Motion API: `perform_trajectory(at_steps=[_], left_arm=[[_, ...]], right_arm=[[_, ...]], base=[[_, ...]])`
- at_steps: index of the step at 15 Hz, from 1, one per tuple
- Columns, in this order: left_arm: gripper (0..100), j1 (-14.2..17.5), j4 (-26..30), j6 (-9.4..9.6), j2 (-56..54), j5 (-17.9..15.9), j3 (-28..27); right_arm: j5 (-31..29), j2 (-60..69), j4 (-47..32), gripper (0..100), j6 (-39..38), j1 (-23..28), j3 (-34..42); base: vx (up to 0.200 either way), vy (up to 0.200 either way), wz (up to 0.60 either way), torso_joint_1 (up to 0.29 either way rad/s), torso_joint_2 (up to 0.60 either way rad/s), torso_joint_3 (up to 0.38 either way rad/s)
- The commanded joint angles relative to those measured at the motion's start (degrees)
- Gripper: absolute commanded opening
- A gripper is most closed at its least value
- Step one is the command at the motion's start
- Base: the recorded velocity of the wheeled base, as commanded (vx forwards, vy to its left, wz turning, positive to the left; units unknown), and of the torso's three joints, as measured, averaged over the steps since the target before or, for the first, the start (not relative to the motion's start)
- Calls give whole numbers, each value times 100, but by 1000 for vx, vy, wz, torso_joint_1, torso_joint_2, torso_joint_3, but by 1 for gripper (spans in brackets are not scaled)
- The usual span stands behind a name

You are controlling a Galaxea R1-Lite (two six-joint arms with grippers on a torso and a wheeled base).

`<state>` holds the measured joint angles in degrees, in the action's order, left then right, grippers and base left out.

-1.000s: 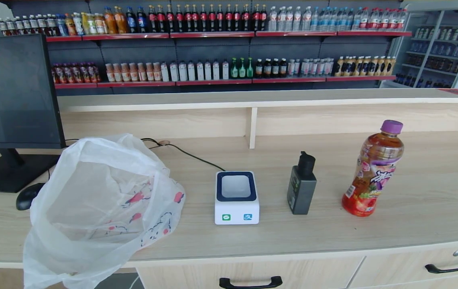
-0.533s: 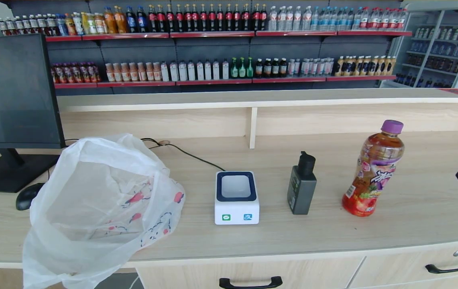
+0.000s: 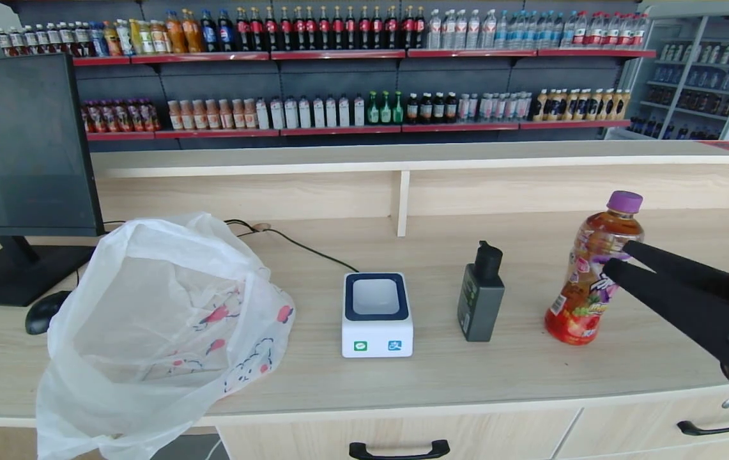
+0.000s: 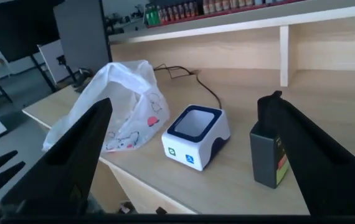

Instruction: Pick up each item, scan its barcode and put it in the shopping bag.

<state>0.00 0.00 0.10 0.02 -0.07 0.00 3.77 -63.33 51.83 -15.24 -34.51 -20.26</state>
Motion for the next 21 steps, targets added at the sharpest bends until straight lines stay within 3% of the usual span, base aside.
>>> perform_trajectory(at_steps=[1, 6, 9, 11, 15, 19, 21], left_arm=[[100, 0, 0, -1, -2, -1, 0], [100, 0, 0, -1, -2, -1, 0], [100, 0, 0, -1, -2, -1, 0], [100, 0, 0, -1, -2, -1, 0], [100, 0, 0, -1, -2, -1, 0], [100, 0, 0, -1, -2, -1, 0], [100, 0, 0, -1, -2, -1, 0]], right_arm=[[1, -575, 72, 100, 170, 155, 233], [-25, -760, 336, 100, 416, 674, 506], [-8, -1111, 433, 100, 425, 568, 497], [-16, -1305, 688, 100, 425, 190, 453], [-51, -2395, 1646, 100, 452, 357, 541], [-429, -3669, 3280, 100, 750, 410, 725], [-755, -3854, 3439, 100, 794, 489, 629]], base=[[0, 0, 0, 0, 0, 0], [0, 0, 0, 0, 0, 0], [0, 0, 0, 0, 0, 0], [0, 0, 0, 0, 0, 0], [0, 0, 0, 0, 0, 0], [0, 0, 0, 0, 0, 0], [0, 0, 0, 0, 0, 0]])
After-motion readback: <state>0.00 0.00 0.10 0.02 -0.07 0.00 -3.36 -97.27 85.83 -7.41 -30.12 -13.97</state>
